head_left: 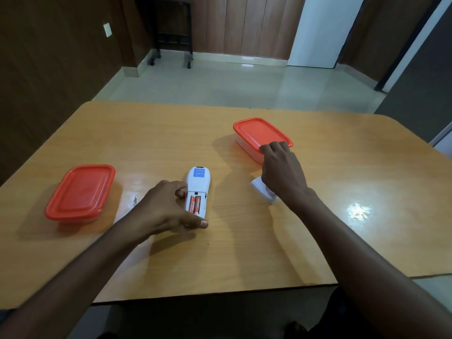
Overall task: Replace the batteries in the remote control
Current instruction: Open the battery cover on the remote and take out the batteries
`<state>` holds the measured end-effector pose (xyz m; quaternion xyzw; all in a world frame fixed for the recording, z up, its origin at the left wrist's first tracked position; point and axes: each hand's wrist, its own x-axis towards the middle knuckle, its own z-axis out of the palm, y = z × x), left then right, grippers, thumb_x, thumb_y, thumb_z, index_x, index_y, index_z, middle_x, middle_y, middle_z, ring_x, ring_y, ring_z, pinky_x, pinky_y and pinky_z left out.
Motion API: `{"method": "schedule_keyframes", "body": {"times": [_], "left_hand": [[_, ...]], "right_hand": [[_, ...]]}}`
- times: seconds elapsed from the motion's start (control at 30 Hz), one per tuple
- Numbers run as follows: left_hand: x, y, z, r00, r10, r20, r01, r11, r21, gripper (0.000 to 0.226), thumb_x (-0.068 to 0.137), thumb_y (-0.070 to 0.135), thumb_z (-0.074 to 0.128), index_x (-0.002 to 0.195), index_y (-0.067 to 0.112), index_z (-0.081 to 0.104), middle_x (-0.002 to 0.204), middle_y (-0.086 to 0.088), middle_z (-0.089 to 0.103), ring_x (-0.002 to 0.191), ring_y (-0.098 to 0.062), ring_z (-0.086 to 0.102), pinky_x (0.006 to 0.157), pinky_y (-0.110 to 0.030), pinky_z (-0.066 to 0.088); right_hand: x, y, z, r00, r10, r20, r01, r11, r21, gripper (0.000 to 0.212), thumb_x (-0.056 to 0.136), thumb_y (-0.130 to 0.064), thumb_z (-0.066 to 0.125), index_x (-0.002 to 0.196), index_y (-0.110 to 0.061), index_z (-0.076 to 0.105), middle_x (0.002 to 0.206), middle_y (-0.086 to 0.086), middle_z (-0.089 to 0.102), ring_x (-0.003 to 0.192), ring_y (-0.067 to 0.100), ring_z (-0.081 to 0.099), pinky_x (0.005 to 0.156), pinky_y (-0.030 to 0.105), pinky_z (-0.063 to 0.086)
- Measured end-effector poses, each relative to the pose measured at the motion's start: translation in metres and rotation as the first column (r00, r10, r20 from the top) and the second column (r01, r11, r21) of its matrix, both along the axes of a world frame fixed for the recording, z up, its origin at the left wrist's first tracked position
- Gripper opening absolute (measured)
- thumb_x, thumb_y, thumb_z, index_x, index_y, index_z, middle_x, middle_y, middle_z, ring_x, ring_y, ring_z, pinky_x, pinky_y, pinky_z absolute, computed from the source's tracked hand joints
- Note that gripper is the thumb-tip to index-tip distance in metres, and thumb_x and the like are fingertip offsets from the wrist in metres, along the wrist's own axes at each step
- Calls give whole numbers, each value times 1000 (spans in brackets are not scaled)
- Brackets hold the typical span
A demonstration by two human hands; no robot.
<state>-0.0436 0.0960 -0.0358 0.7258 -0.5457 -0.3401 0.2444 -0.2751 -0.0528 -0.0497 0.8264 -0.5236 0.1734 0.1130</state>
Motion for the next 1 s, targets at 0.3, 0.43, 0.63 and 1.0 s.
{"method": "schedule_keyframes", "body": {"times": [0.3,0.43,0.63,1.0], "left_hand": [[5,0,-10,999,-29,32,29,999,-27,91,43,34,101,126,25,65,119,1,59,86,-13,63,74,-29,47],[3,2,-6,999,-45,21,46,999,-28,94,38,40,99,124,25,66,117,3,64,96,-17,67,91,-39,55],[3,6,-6,999,-48,-7,47,995,-89,74,47,22,99,115,19,71,102,5,73,92,-14,72,87,-41,59],[3,7,-19,999,-24,31,28,991,-132,46,49,30,94,89,25,71,83,0,71,78,-18,70,75,-37,57]], "right_hand": [[13,28,8,994,77,83,-69,993,-93,23,82,3,62,103,-2,70,95,15,69,91,35,60,69,44,54],[33,55,13,884,294,363,-345,935,81,21,86,-12,71,107,-11,74,100,5,71,87,19,67,74,39,57],[59,86,2,833,419,361,-528,798,290,16,92,-24,65,104,-19,75,96,-1,63,86,13,61,76,34,51],[88,94,4,929,287,234,-357,864,355,20,93,-28,55,100,-10,64,98,7,58,93,24,54,73,39,47]]}}
